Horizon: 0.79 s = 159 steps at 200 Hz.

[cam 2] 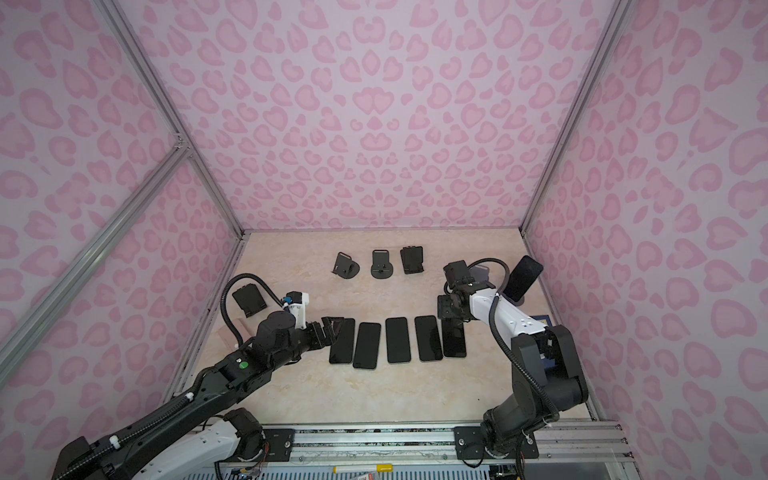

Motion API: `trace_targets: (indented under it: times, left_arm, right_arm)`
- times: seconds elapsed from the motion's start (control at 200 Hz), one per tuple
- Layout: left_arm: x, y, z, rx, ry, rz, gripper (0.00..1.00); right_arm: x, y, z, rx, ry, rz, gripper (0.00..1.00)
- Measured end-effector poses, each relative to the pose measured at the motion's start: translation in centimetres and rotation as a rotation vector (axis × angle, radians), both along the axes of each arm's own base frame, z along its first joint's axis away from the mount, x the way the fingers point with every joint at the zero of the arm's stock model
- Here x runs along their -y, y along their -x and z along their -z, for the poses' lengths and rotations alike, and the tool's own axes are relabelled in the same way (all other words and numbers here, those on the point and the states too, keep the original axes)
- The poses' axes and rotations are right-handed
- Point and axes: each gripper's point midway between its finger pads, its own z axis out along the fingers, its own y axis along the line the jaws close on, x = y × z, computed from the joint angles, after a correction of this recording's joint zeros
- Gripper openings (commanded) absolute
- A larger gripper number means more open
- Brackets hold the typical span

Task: Remove the phone from the phone stand
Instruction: 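Open the right gripper and swing it toward the blue-edged phone on its stand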

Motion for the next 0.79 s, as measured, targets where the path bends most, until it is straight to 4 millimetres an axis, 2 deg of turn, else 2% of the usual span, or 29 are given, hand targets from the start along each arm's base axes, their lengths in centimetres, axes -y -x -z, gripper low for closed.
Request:
trace_targets:
  times: [0.165, 0.27, 0.41, 0.565, 0.795]
  left_arm:
    - [0.2, -0.2, 2.3, -0.083, -0.022, -0.020, 0.97]
    - [0.2, -0.2, 2.9, -0.106, -0.023, -0.028, 0.97]
    - [0.1, 0.0, 3.1, -0.114, -0.018, -0.035, 0.97]
    - [-0.2, -0.1, 2.3, -0.087, -0.012, -0.047, 0.97]
    - [-0.5, -0.3, 2.1, -0.064, -0.030, -0.045, 0.97]
  right_arm:
    - [2.4, -0.8, -4.4, 0.148, 0.072, 0.119, 0.87]
    - [4.5, -0.9, -7.2, 0.248, 0.117, 0.216, 0.89]
    - [7.1, -1.0, -10.5, 0.374, 0.160, 0.332, 0.94]
    - [10.5, -1.2, -13.7, 0.483, 0.170, 0.468, 0.96]
    - [16.0, -0.8, -16.7, 0.569, 0.214, 0.663, 0.99]
